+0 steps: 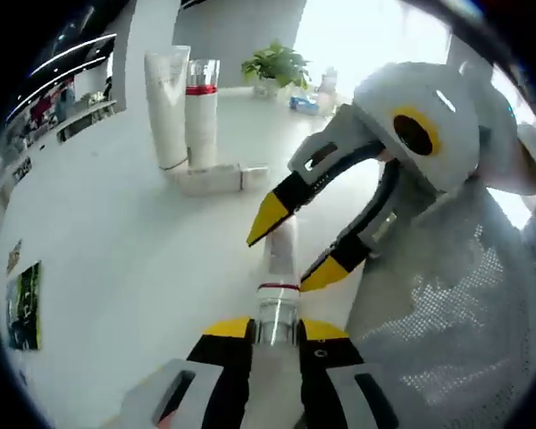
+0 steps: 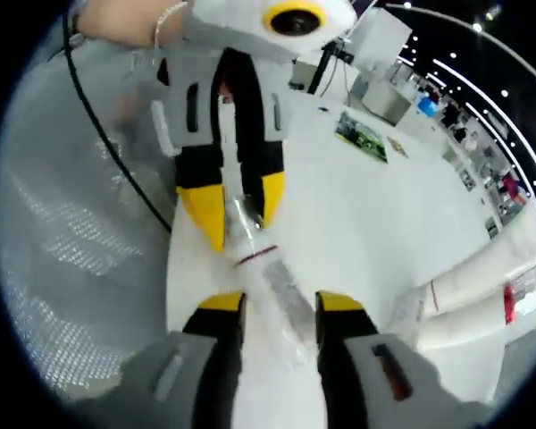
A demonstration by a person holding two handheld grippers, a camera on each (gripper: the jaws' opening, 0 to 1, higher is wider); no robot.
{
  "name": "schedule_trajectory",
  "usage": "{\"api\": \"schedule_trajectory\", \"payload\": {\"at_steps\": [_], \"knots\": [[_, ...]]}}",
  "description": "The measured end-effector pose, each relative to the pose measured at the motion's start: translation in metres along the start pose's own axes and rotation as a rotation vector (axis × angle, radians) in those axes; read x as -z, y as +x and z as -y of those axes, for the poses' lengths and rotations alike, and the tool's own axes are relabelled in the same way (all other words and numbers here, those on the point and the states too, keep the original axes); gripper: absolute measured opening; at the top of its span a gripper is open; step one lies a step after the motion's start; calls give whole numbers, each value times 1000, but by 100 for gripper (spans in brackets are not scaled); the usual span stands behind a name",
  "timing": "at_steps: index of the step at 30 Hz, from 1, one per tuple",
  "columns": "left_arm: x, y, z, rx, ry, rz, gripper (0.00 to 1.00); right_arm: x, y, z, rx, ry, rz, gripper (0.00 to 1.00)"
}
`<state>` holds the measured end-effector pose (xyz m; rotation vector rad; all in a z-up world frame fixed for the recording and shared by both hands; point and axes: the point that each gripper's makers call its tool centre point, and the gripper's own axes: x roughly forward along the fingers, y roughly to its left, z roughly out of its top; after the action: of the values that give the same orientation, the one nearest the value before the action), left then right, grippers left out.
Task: Arrange the skincare products in the storage area until every visible bottle or jar stands upright without overlapping.
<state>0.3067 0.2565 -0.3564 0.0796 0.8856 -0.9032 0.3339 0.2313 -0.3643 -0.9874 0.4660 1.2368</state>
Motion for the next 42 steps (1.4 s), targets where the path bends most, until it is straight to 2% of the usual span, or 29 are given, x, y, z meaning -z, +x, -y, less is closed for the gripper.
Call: {"api": "schedule_trajectory", "payload": {"at_steps": [2, 3, 4, 6, 8, 10, 12, 13, 14, 16, 18, 22, 24, 25, 27, 29, 31, 32, 35, 42], "knots": [[-4, -4, -1, 16, -87, 16, 20, -2, 0, 4, 42, -26, -2, 30], [-8, -7, 0, 48, -173, 33, 20, -2, 1, 4, 59, -60, -11, 29], [-10, -8, 0, 57, -194, 39, 20, -3, 1, 4, 74, -76, -16, 29], [-19, -15, 2, 125, -333, 85, 20, -5, 3, 7, 114, -112, -15, 28], [-23, -19, 1, 145, -372, 114, 20, -4, 4, 7, 121, -115, -19, 26], [-23, -22, -2, 130, -353, 132, 20, -6, 4, 10, 130, -80, -16, 25], [-27, -24, 1, 128, -348, 157, 20, -6, 3, 11, 124, -83, -19, 25], [-30, -25, 1, 126, -339, 177, 20, -6, 1, 13, 121, -46, -16, 24], [-39, -27, 1, 125, -324, 227, 20, -6, 2, 12, 111, -16, -5, 24], [-49, -32, 0, 130, -322, 289, 21, -7, 2, 8, 57, 94, 33, 23], [-62, -37, 3, 158, -311, 372, 22, -11, 1, 7, 24, 172, 84, 22], [-70, -41, 8, 159, -215, 429, 25, -20, -2, 3, -48, 286, 158, 21], [-73, -40, 16, 165, -122, 454, 31, -22, -3, 1, -82, 355, 186, 21], [-74, -39, 18, 165, -93, 462, 33, -22, -3, -1, -104, 400, 200, 21], [-73, -36, 18, 136, -23, 461, 33, -22, -4, -2, -121, 436, 219, 21], [-69, -32, 18, 99, 84, 444, 31, -21, -3, -4, -137, 432, 229, 21], [-67, -30, 20, 94, 123, 435, 28, -23, -2, -11, -174, 427, 240, 21], [-67, -30, 21, 98, 131, 437, 26, -28, -2, -14, -196, 445, 272, 21], [-67, -30, 21, 104, 144, 437, 24, -32, -1, -17, -207, 437, 294, 21], [-67, -31, 22, 104, 178, 428, 24, -34, 1, -18, -201, 393, 293, 22]]}}
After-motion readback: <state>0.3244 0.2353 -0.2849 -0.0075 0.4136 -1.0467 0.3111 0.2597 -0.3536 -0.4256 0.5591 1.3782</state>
